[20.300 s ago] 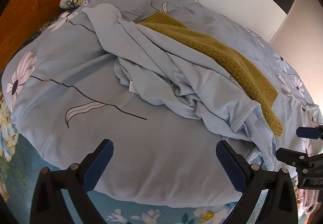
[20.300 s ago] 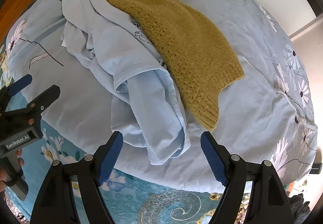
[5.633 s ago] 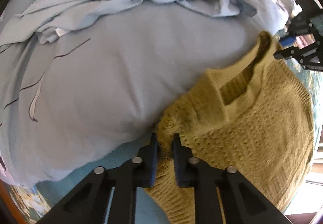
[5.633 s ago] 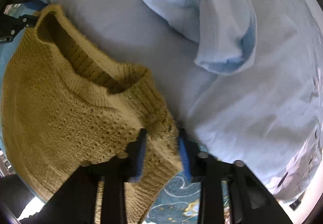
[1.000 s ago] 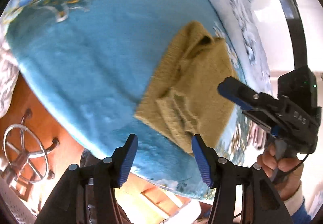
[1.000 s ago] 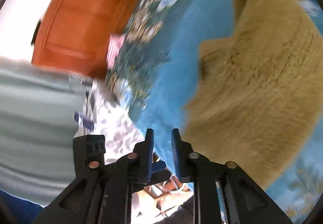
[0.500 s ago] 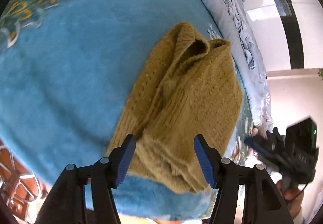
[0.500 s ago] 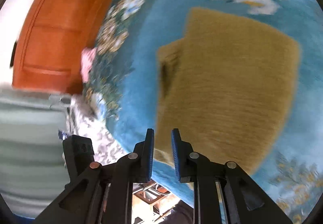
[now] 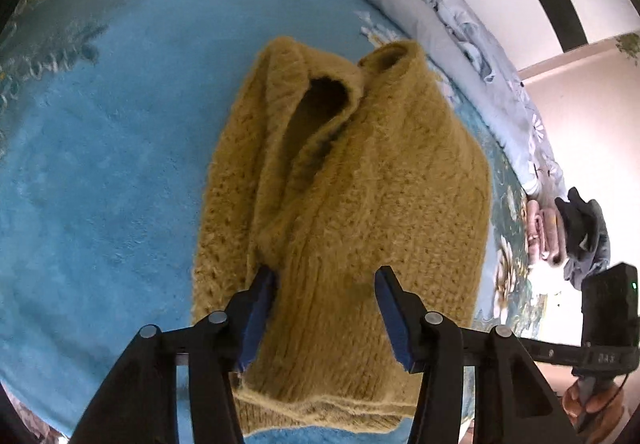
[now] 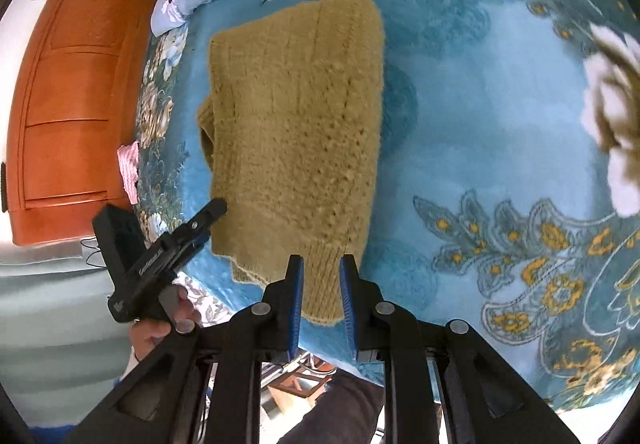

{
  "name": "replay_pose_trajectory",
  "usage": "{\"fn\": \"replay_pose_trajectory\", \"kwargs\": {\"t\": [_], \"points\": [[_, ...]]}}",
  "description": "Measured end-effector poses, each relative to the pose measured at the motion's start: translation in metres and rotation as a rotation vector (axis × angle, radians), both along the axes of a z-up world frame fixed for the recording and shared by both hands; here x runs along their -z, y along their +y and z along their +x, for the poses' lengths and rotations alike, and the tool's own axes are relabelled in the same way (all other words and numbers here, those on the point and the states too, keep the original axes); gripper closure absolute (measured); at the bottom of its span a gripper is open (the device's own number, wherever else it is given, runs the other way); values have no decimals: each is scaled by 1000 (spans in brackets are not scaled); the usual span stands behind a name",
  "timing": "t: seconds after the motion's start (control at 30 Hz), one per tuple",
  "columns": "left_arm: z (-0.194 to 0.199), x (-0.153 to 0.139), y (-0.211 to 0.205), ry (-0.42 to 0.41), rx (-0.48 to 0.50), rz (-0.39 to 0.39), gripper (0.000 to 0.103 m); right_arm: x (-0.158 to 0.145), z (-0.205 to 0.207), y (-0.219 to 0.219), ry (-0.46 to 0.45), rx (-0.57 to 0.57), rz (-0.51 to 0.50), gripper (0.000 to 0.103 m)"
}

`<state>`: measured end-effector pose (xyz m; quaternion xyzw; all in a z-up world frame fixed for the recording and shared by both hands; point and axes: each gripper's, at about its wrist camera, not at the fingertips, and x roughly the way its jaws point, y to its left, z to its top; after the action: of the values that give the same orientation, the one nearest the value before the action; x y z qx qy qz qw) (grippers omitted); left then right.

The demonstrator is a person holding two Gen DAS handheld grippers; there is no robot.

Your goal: Fold clothes

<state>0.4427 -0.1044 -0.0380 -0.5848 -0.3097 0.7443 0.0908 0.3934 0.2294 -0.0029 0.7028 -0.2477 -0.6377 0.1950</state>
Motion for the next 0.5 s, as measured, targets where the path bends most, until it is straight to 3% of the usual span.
{"fn": "replay_pose_trajectory", "kwargs": {"t": [0.03,0.1,0.13,0.3,0.5], "points": [[-1,3,-3,-11,-21,20,51,0,0,-1,0,-3,-4,84],[5,2,-11,-16,-67,36,66,0,0,-6,6,-11,-8,84],[9,-1,-13,-12,-82,35,80,-2,-1,-8,11,-18,-8,84],[18,-22,-4,45,-86,9,84,-5,-1,-9,21,-26,-12,84],[61,-63,-26,132,-193,92,85,-8,3,-4,23,-15,-15,84]]}}
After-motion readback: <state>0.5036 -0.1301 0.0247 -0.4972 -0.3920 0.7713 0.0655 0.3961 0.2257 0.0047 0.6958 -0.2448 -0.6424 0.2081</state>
